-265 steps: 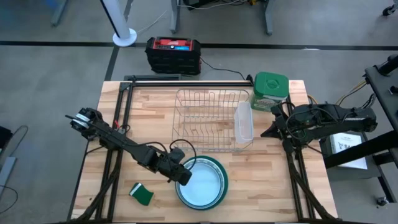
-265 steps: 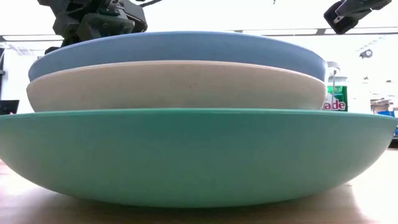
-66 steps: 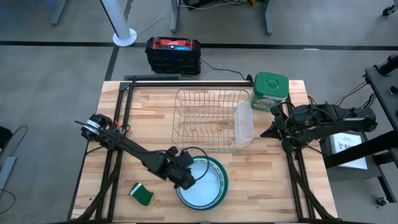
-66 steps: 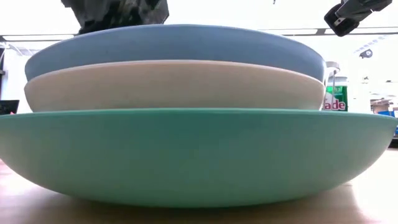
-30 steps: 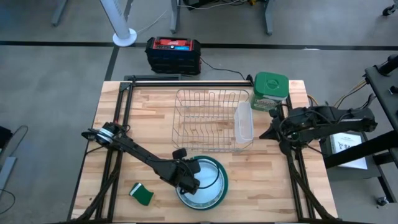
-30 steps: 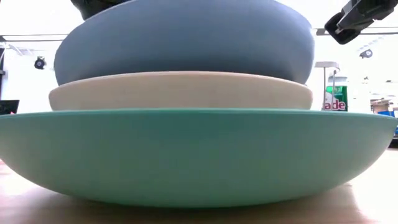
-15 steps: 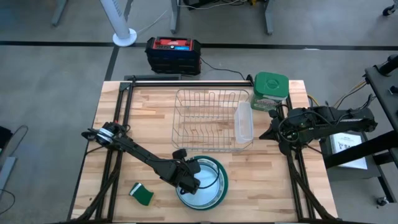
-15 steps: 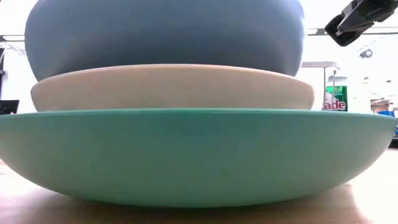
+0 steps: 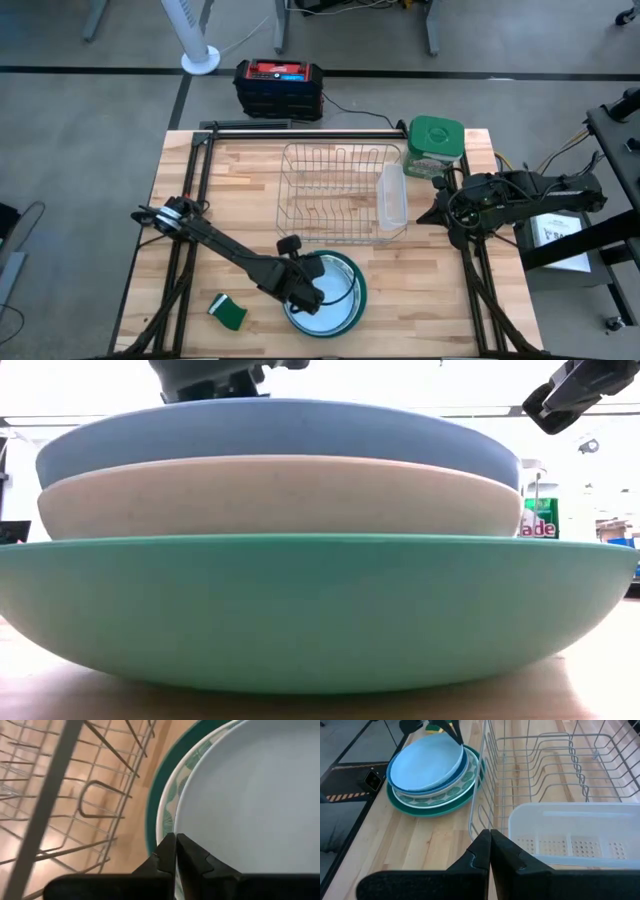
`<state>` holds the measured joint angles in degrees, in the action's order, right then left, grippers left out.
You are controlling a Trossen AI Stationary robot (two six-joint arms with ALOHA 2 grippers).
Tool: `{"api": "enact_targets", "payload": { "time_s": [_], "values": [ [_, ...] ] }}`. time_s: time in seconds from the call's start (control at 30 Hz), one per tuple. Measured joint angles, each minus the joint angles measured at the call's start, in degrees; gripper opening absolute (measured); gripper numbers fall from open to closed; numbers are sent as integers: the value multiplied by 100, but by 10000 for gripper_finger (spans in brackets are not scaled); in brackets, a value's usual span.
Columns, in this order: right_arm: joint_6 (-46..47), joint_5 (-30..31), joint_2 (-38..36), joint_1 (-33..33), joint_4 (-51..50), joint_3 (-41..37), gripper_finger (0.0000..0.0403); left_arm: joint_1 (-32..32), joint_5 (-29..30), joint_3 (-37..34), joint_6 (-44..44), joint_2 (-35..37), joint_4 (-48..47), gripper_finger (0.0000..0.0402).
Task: Sort dishes
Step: Put the light blue plate in the dish rack
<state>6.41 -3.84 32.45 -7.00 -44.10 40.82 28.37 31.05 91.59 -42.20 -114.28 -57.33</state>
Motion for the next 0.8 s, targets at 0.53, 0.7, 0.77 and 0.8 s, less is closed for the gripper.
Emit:
{"api": "enact_targets", "payload": {
  "time_s": [0.53, 0.7, 0.77, 0.8],
  "values": [
    [-30, 0, -17, -1, 2, -2, 0, 323, 1199, 971, -83, 2, -905, 0],
    [-39, 2, -16, 1, 7, -1, 0, 451, 1464, 1315, -214, 2, -1322, 0],
    [-43, 2, -17, 1, 7, 0, 0, 496, 1594, 1461, -260, 2, -1460, 0],
    [-43, 2, -17, 1, 8, 0, 0, 514, 1665, 1522, -288, 4, -1506, 0]
  ]
}}
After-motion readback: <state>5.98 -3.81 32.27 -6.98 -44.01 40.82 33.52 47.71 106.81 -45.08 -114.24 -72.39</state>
